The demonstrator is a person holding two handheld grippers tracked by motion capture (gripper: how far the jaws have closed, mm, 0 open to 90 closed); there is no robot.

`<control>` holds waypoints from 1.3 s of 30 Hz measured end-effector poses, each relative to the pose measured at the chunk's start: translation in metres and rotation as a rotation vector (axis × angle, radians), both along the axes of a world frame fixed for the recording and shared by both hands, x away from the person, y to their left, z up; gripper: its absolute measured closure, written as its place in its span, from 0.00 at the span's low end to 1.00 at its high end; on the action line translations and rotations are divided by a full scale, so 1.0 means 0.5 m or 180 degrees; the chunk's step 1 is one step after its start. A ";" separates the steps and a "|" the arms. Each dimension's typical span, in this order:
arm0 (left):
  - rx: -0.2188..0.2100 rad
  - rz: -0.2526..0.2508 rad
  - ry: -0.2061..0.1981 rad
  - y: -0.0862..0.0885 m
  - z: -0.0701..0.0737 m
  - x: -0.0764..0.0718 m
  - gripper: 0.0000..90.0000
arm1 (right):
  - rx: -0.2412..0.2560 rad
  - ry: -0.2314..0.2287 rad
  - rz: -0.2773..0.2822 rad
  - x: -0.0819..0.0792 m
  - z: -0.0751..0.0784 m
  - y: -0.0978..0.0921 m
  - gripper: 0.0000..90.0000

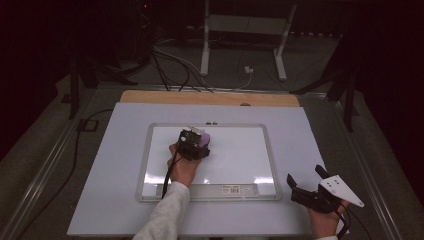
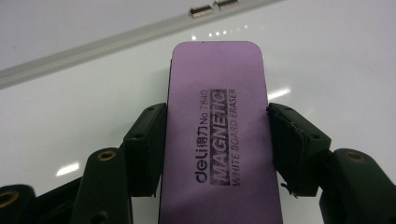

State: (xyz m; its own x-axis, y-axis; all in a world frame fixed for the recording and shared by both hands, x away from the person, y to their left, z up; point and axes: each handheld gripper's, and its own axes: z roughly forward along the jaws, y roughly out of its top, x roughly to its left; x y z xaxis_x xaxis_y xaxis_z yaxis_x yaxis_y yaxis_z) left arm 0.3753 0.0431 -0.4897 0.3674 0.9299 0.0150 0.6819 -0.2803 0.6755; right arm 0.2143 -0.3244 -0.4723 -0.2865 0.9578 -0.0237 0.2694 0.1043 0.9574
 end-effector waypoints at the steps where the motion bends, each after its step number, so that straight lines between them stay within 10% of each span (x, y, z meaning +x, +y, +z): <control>1: -0.0012 -0.0002 -0.0013 0.004 0.003 -0.001 0.46 | 0.0004 0.0000 0.0003 0.000 0.000 0.000 0.00; 24: -0.0081 0.0377 -0.0068 0.119 0.015 -0.004 0.46 | -0.0006 -0.0007 0.0016 0.000 0.000 0.002 0.00; 39: 0.0102 0.0583 -0.0006 0.158 -0.019 -0.002 0.46 | 0.0004 0.0010 0.0025 0.001 -0.001 0.001 0.00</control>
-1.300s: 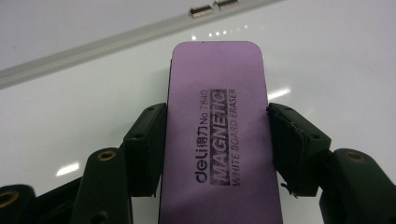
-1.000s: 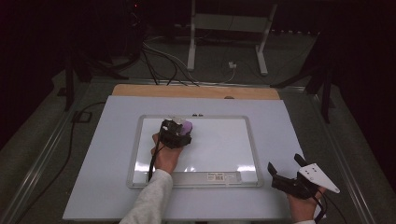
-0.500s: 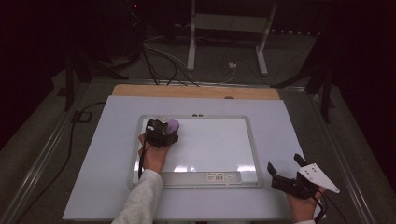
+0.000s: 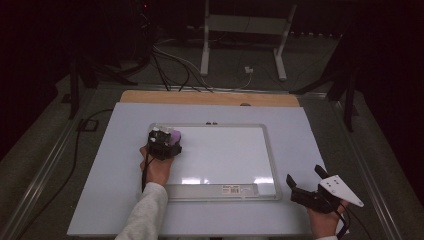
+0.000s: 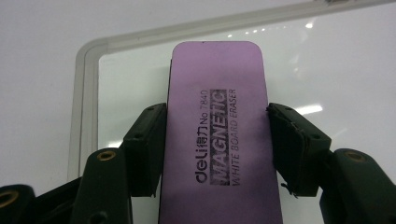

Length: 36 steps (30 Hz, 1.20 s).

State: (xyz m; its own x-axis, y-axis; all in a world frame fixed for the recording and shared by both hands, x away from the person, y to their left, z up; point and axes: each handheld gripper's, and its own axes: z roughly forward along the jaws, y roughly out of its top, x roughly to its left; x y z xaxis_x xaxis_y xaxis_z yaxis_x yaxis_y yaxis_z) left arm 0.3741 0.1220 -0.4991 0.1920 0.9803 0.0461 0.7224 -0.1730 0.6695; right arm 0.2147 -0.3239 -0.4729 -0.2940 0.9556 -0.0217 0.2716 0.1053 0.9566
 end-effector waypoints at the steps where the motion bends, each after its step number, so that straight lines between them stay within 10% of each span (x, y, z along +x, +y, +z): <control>1: -0.0017 0.0010 -0.0005 0.002 -0.004 0.000 0.46 | 0.0000 0.0000 0.0004 0.000 0.000 0.000 0.00; 8: 0.0004 0.0037 -0.0153 -0.001 0.002 -0.008 0.38 | 0.0004 -0.0006 -0.0002 0.000 0.001 -0.001 0.00; 12: 0.0074 -0.0217 -0.0401 -0.011 0.022 -0.027 0.35 | 0.0010 -0.0003 -0.0009 0.000 0.000 -0.002 0.00; 17: 0.0350 -0.0409 -0.0276 -0.020 0.017 -0.035 0.40 | 0.0003 -0.0004 -0.0003 -0.001 0.001 -0.001 0.00; 29: 0.0223 -0.0216 -0.0078 0.023 0.008 -0.021 0.43 | 0.0007 -0.0014 -0.0009 -0.002 0.002 -0.002 0.00; 36: 0.0104 -0.0084 -0.0165 0.048 0.002 -0.030 0.70 | 0.0001 -0.0008 -0.0013 -0.002 0.001 -0.001 0.00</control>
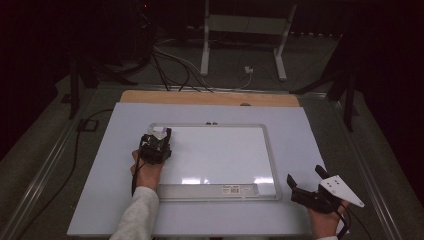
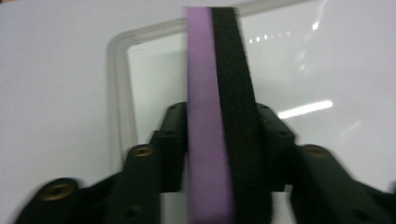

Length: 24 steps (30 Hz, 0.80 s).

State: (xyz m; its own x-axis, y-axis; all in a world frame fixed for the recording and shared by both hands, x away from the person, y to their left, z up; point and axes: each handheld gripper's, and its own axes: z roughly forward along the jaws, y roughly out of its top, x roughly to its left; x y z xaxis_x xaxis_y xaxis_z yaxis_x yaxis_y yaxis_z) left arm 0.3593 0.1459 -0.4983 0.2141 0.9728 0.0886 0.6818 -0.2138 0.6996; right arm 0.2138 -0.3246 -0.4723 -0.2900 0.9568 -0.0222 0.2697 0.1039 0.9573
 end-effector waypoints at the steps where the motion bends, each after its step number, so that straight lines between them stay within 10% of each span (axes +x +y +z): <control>1: 0.0006 0.0017 -0.0006 0.002 0.001 0.000 0.71 | -0.0003 -0.0001 0.0003 0.000 0.000 0.000 0.00; 24: -0.0166 0.0440 -0.0011 0.020 -0.007 0.017 0.71 | -0.0012 0.0005 0.0005 0.000 0.000 0.001 0.00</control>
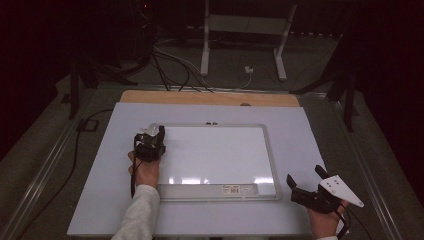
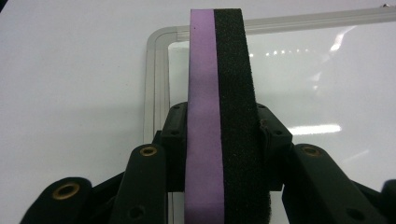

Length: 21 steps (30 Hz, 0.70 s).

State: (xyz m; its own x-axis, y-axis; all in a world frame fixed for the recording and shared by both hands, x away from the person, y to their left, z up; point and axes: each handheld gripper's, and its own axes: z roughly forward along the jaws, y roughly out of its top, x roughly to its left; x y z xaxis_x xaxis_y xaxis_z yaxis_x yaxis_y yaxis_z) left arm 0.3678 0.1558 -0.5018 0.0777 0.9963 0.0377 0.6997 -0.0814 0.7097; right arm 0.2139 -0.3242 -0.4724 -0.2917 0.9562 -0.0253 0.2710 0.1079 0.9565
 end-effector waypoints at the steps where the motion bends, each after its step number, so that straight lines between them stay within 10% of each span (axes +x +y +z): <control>1: -0.0015 0.0013 0.0005 0.000 0.000 0.001 0.71 | 0.0001 0.0003 -0.0002 0.000 0.000 0.000 0.00; 21: -0.0072 0.0274 -0.0024 0.002 -0.002 0.023 0.71 | 0.0004 0.0000 -0.0007 0.000 0.000 -0.001 0.00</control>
